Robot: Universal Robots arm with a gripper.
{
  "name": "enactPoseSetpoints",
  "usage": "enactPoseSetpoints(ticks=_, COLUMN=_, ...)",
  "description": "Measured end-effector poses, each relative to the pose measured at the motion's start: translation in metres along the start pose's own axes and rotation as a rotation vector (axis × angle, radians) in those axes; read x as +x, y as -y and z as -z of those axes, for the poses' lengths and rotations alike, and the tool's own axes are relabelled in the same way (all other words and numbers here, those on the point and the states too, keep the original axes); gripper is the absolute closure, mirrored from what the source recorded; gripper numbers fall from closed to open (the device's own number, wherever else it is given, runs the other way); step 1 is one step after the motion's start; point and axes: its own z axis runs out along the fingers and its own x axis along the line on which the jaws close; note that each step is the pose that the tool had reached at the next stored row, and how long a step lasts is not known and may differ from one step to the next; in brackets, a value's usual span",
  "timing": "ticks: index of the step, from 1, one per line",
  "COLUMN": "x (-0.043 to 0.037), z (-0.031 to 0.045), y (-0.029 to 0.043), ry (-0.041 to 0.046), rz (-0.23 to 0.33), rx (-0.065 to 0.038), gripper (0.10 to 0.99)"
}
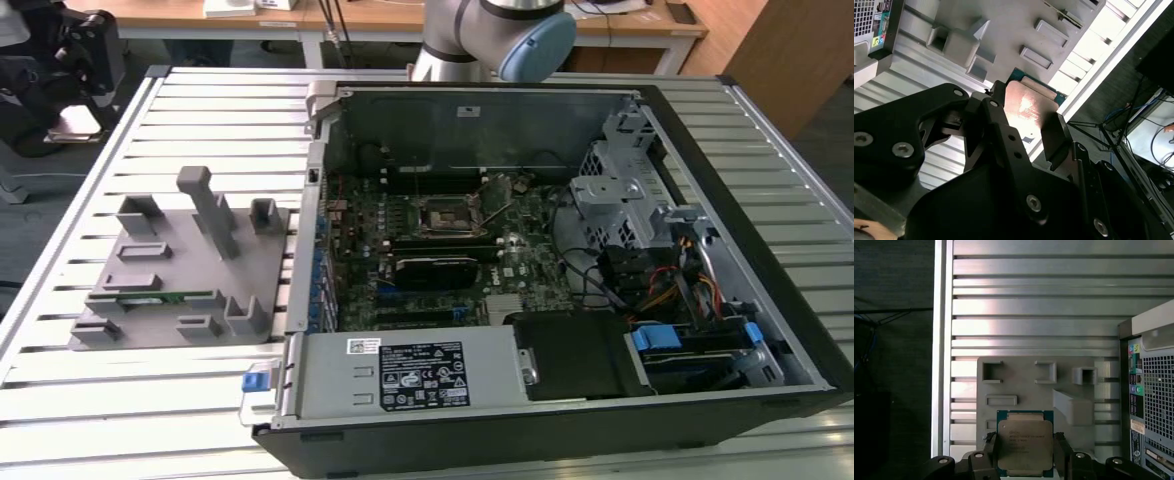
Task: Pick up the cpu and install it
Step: 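Pick up the cpu and move it towards the insertion slot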
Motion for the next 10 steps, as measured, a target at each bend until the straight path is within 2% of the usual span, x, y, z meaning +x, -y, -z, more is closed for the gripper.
enactPoseSetpoints(ticks=10, x=-0.0043, z=0.0001, y=-0.0002, ry=0.0000, rz=0.000, rx=0.000, gripper=0.553)
